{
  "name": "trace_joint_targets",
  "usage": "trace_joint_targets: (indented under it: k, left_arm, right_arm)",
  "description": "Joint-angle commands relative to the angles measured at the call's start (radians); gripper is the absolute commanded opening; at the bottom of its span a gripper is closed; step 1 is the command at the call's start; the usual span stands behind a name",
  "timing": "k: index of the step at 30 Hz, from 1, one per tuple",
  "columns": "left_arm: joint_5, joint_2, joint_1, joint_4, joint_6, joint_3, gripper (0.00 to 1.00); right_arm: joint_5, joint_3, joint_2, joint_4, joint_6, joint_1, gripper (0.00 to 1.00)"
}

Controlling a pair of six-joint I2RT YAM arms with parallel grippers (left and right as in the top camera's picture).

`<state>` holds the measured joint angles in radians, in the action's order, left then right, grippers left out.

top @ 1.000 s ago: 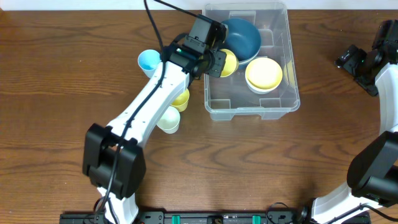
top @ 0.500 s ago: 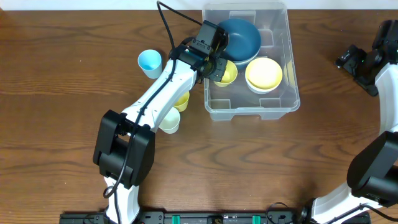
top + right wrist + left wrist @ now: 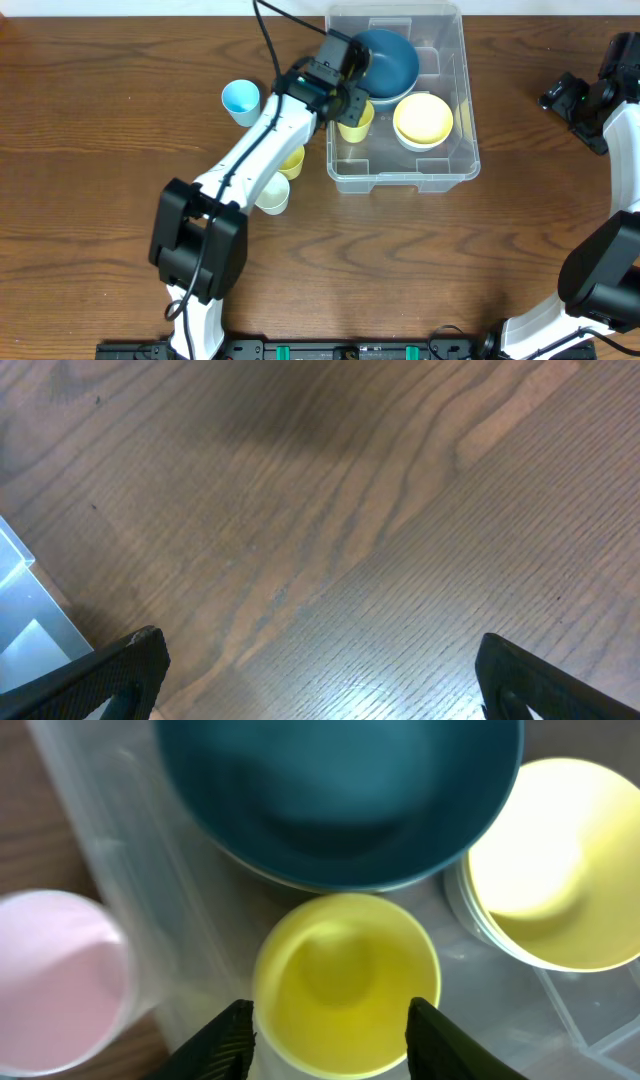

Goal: Pack container
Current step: 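Withdraw the left gripper back toward the cups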

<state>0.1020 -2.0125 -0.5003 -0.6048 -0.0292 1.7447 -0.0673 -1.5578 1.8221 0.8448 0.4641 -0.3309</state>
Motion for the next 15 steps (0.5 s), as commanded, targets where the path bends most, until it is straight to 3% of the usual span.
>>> trace_joint_targets:
  k: [1,5,7,15]
  left_arm:
    - [-0.065,0.138,0.073,-0.029,-0.003,0.095,0.51]
    - [-0.137,0.222,0.2,-0.102,-0.037,0.099,0.51]
    - [-0.137,0.226,0.284,-0.159,-0.045,0.098,0.56]
    - [-0.038,0.082,0.463,-0.224,-0.067,0.056,0.57]
  right_arm:
    - [-0.004,0.002,-0.002,0.001,0.014,-0.002,0.99]
    - [-0.004,0.002,-0.002,0.001,0.014,-0.002,0.99]
    - [-0.004,0.002,-0.002,0.001,0.014,-0.002,0.99]
    - [-0.003,0.002,-0.002,0.001,0.014,-0.002,0.99]
